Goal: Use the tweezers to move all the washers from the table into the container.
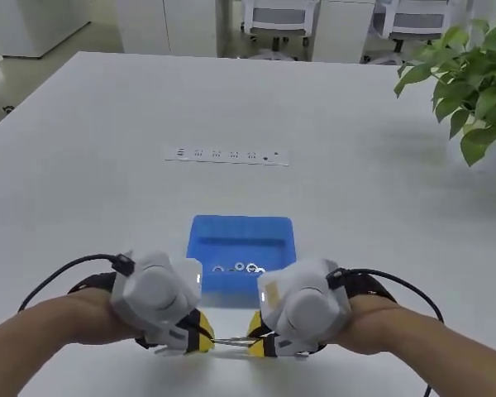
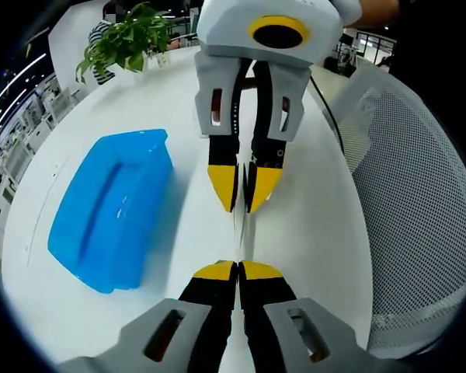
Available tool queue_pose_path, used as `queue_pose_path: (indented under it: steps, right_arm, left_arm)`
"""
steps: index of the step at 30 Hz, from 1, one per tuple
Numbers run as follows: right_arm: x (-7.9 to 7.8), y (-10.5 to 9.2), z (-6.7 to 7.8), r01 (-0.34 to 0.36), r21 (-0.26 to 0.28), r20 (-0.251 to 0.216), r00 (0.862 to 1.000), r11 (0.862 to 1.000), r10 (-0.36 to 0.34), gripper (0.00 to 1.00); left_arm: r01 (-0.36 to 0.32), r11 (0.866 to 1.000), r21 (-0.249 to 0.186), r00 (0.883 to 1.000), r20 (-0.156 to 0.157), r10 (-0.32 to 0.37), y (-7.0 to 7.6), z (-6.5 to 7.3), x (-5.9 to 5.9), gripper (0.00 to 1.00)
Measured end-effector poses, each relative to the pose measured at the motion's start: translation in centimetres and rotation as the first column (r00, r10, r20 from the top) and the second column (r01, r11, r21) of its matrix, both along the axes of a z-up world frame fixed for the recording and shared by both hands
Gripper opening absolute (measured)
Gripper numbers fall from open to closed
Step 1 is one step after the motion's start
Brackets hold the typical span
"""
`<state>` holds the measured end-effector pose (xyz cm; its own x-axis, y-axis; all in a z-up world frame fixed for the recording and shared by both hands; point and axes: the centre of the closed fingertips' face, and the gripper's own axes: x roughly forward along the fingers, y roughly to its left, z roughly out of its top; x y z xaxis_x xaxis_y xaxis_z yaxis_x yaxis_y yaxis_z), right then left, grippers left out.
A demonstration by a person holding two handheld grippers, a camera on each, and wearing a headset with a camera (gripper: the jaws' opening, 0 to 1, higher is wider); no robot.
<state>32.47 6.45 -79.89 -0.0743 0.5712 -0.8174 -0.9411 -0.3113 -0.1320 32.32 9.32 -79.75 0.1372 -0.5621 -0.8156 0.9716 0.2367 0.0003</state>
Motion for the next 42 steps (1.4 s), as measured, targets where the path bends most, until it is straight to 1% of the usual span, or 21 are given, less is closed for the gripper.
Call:
queue_pose_path:
  steps: [9,22,23,26,31,35,42]
  right_arm:
    - [-0.25,-0.15,-0.45,-0.010,-0.018,-0.002,1.000,1.000,0.010,0.11]
    - [-0.52,-0.07,-0.70,-0.015,-0.025,-0.013,1.000,1.000,0.014,0.11]
    - [-0.49,-0.09,-0.70,-0.015,-0.026,-0.013,1.000,1.000,0.014,0.11]
    - [-0.45,-0.14,-0.71,-0.013,-0.027,-0.018,1.000,1.000,0.013,0.11]
    - [-0.44,-0.19,-0.75,-0.015,-0.032,-0.022,1.000,0.999,0.014,0.12]
    - [-0.51,-0.33,-0.75,-0.026,-0.037,-0.022,0.999,0.999,0.025,0.13]
    - [-0.29,-0.68,-0.68,-0.016,-0.034,-0.012,1.000,0.999,0.015,0.18]
  left_arm:
    - [0.002,1.000,0.009,1.000,-0.011,-0.002,-0.08,-0.47,-0.27,0.05]
    - [0.006,1.000,0.023,1.000,-0.027,-0.006,0.13,-0.98,-0.64,0.05]
    - [0.007,1.000,0.020,1.000,-0.025,-0.006,0.08,-0.95,-0.60,0.05]
    - [-0.001,1.000,0.018,0.999,-0.035,0.001,0.11,-0.94,-0.58,0.05]
    - [-0.002,1.000,0.017,0.999,-0.041,0.003,0.11,-0.93,-0.59,0.06]
    - [-0.001,1.000,0.019,0.999,-0.044,0.001,0.10,-0.94,-0.59,0.06]
    - [-0.020,1.000,0.017,0.999,-0.047,0.021,0.45,-0.93,-0.63,0.07]
